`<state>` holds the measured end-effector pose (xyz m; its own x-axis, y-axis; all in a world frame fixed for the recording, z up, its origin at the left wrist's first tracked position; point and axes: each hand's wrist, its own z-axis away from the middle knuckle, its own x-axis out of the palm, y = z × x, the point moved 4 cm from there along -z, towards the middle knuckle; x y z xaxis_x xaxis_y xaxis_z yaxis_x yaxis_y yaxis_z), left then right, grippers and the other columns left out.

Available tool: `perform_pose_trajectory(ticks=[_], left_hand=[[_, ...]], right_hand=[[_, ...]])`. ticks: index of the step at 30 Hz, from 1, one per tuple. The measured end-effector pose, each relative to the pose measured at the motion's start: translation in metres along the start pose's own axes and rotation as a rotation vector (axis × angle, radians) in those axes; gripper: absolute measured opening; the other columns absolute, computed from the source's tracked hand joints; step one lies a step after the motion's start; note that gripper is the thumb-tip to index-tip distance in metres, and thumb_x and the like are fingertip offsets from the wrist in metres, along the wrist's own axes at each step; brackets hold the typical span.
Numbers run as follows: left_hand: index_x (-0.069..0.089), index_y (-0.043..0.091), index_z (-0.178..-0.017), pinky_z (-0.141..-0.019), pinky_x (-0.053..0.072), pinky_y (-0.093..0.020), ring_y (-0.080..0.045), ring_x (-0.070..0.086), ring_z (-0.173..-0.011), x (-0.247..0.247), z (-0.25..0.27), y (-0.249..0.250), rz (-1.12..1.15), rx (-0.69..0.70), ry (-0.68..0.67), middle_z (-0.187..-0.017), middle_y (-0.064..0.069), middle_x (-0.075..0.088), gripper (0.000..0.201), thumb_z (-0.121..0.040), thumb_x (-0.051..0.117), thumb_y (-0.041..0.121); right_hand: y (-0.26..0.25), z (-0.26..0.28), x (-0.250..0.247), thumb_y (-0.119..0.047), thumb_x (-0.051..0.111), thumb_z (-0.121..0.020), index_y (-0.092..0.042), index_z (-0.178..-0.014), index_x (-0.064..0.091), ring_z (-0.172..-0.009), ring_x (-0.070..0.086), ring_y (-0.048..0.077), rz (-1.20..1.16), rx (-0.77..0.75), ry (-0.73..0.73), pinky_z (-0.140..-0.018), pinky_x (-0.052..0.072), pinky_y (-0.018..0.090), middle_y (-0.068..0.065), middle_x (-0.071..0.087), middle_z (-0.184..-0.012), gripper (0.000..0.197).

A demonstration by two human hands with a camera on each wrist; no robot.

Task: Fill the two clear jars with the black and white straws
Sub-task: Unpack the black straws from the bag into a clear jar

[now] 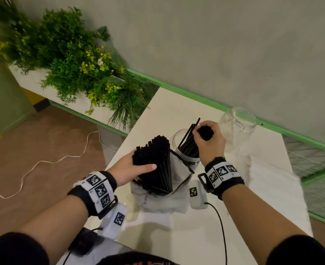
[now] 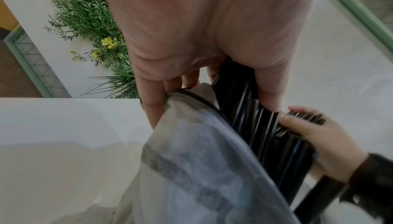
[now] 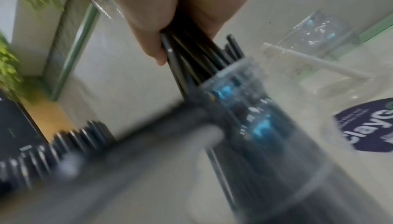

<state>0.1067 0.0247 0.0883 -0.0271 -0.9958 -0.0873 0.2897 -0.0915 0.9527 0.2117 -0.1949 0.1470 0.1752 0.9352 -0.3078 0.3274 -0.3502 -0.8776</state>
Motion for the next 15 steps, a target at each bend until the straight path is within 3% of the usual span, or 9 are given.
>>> perform_pose_trajectory(ticks=[3,6,9,11,13,15], left_hand=[[0.053,0.024,-0.125,-0.094,0.045,-0.02,0.001,0.058,-0.106,-0.001,0.001,0.0,0.0,-0.001,-0.004,-0.115,0.013,0.063,0.054,-0.076,0.076,0.024],[0.051,0.023,-0.13,-0.097,0.043,-0.021,-0.002,0.057,-0.111,-0.002,0.002,0.0,-0.021,0.007,-0.018,-0.12,0.012,0.062,0.061,-0.074,0.076,0.029],[0.052,0.02,-0.129,-0.085,0.045,-0.007,0.003,0.057,-0.107,-0.001,0.001,0.001,-0.01,0.018,-0.025,-0.119,0.012,0.062,0.054,-0.079,0.074,0.021],[0.051,0.018,-0.13,-0.089,0.045,-0.01,0.0,0.057,-0.109,-0.002,0.001,0.0,0.012,0.02,-0.02,-0.121,0.009,0.062,0.056,-0.078,0.074,0.019],[0.05,0.016,-0.132,-0.099,0.043,-0.02,-0.006,0.057,-0.115,-0.003,0.0,-0.002,0.023,0.023,-0.009,-0.124,0.006,0.061,0.062,-0.076,0.076,0.021],[0.05,0.016,-0.131,-0.095,0.044,-0.017,-0.005,0.058,-0.113,-0.003,0.0,-0.003,0.026,0.019,-0.007,-0.122,0.006,0.062,0.06,-0.077,0.075,0.02]], right_hand=[[0.011,-0.001,-0.001,-0.016,0.072,-0.083,-0.031,-0.086,0.06,-0.085,0.062,0.007,0.085,0.043,-0.073,-0.081,0.054,0.026,-0.007,0.067,-0.089,0.02],[0.015,-0.007,0.002,-0.022,0.066,-0.089,-0.023,-0.088,0.064,-0.085,0.061,0.008,0.185,0.042,-0.242,-0.081,0.052,0.029,-0.01,0.065,-0.087,0.002],[0.018,-0.01,-0.001,-0.011,0.052,-0.095,-0.019,-0.097,0.065,-0.092,0.062,0.01,0.214,0.017,-0.265,-0.089,0.05,0.033,-0.004,0.067,-0.095,0.015],[0.012,-0.006,-0.009,-0.01,0.046,-0.098,-0.015,-0.103,0.064,-0.093,0.059,0.006,0.196,-0.022,-0.175,-0.092,0.047,0.03,-0.001,0.066,-0.1,0.019],[0.006,0.002,-0.017,-0.019,0.045,-0.099,-0.013,-0.113,0.06,-0.103,0.052,0.003,0.219,-0.074,-0.103,-0.097,0.042,0.027,-0.001,0.06,-0.111,0.021],[0.011,0.013,-0.021,-0.037,0.046,-0.096,-0.015,-0.13,0.049,-0.123,0.041,0.007,0.26,-0.061,-0.084,-0.107,0.032,0.025,0.001,0.047,-0.133,0.04]])
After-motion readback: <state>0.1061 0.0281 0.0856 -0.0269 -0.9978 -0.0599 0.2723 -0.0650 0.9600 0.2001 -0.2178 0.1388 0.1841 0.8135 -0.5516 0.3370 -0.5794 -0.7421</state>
